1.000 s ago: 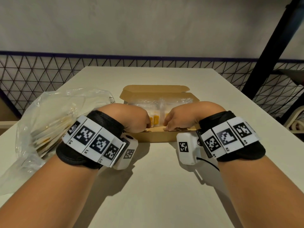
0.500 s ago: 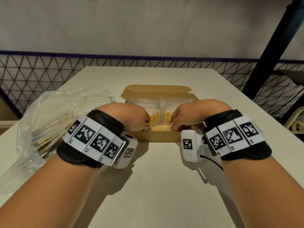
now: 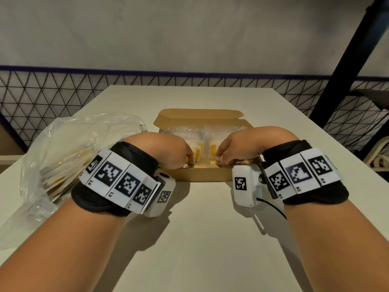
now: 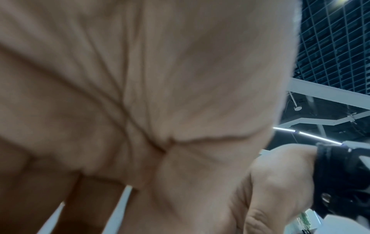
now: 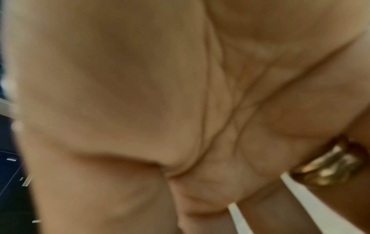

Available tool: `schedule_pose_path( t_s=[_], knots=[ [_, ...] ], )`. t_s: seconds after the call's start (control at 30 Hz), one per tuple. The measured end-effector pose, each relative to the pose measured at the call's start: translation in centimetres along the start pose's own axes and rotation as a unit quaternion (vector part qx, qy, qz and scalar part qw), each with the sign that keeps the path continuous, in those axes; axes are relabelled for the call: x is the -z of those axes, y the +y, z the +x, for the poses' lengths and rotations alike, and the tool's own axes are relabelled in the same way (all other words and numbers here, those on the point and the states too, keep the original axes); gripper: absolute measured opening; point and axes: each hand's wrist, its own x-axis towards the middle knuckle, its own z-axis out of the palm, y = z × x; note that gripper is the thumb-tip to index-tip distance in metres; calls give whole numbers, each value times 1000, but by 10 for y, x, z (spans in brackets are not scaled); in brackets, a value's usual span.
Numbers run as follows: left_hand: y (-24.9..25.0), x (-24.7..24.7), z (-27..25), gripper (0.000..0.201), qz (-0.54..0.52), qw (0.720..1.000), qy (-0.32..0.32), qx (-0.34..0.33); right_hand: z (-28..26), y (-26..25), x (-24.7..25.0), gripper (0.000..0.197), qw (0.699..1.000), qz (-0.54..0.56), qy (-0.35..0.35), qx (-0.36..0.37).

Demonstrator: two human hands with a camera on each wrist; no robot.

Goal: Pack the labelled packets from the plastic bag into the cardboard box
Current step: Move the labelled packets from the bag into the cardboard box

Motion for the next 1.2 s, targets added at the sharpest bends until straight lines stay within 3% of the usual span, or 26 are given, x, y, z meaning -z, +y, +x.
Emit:
schedule_pose_path(
  t_s=[0.23,0.53,0.67,0.83,0.9,1.07,1.2],
  knots=[
    [1,2,-2,62,-13,1000,4,24,9,4,-3,37,997,71,8,16],
    [4,1,-2,61,-6,1000,-1,29,14,5,-6,46,995,103,13,5],
    [-3,1,-1,60,-63,997,27,25,13,4,-6,45,995,101,15,5],
    [-25,12,-13,23,-195,973,121,27,9,8,-2,39,992,124,28,18],
    [-40,15,-19,13,-218,964,138,65,7,8,-1,36,989,142,41,28],
    [-82,10,-16,24,-208,951,99,206,5,5,2,35,986,123,103,51],
    [-95,3,-11,31,-157,956,63,239,6,3,2,35,984,116,122,56]
  ],
)
